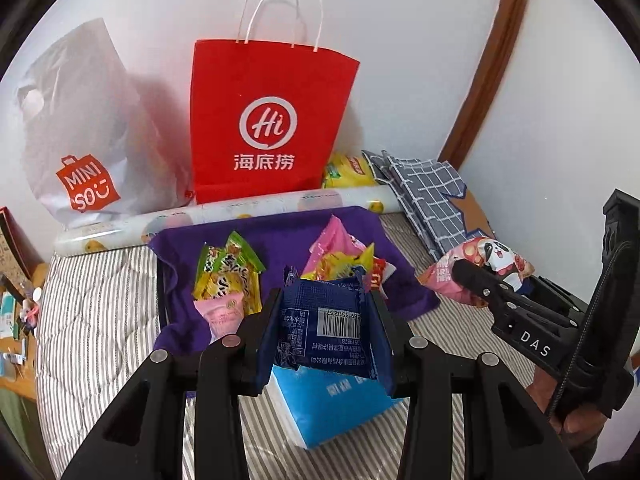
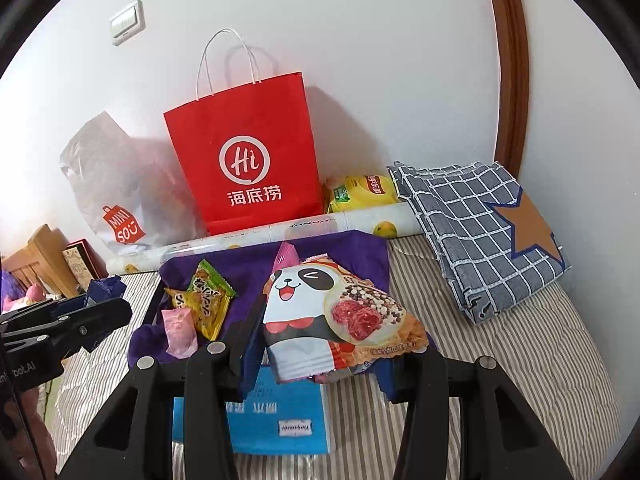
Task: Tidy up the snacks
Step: 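Carry the panda packet and blue packet over the purple towel with both tools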
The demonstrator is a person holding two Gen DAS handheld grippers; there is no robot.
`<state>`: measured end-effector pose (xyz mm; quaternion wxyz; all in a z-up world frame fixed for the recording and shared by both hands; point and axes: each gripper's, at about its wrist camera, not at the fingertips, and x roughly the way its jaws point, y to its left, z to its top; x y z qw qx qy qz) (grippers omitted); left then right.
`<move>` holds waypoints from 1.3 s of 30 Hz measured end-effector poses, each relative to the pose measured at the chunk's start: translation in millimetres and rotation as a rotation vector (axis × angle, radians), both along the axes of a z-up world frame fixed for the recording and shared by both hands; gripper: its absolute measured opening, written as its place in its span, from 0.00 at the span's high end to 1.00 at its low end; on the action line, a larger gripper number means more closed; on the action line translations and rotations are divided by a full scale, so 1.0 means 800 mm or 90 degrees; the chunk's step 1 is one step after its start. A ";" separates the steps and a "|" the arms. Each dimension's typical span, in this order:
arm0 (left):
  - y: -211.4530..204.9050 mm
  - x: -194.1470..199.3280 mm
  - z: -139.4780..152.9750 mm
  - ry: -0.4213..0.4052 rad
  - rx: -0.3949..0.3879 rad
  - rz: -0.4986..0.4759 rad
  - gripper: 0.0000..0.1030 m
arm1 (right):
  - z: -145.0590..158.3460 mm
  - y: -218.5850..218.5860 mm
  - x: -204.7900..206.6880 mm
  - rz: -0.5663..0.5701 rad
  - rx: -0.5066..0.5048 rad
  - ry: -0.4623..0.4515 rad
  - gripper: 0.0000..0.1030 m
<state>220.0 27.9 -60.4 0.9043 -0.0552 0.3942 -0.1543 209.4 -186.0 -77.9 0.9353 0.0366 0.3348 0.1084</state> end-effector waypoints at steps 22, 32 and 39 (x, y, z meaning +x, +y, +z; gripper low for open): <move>0.045 0.055 -0.013 0.009 -0.005 0.051 0.60 | -0.018 0.007 0.049 0.010 -0.001 0.007 0.57; 0.062 0.079 -0.011 0.011 -0.024 0.068 0.60 | -0.023 0.004 0.070 0.010 -0.010 0.006 0.57; 0.050 0.093 -0.014 0.007 -0.013 0.061 0.60 | -0.025 0.000 0.092 0.008 -0.025 0.007 0.58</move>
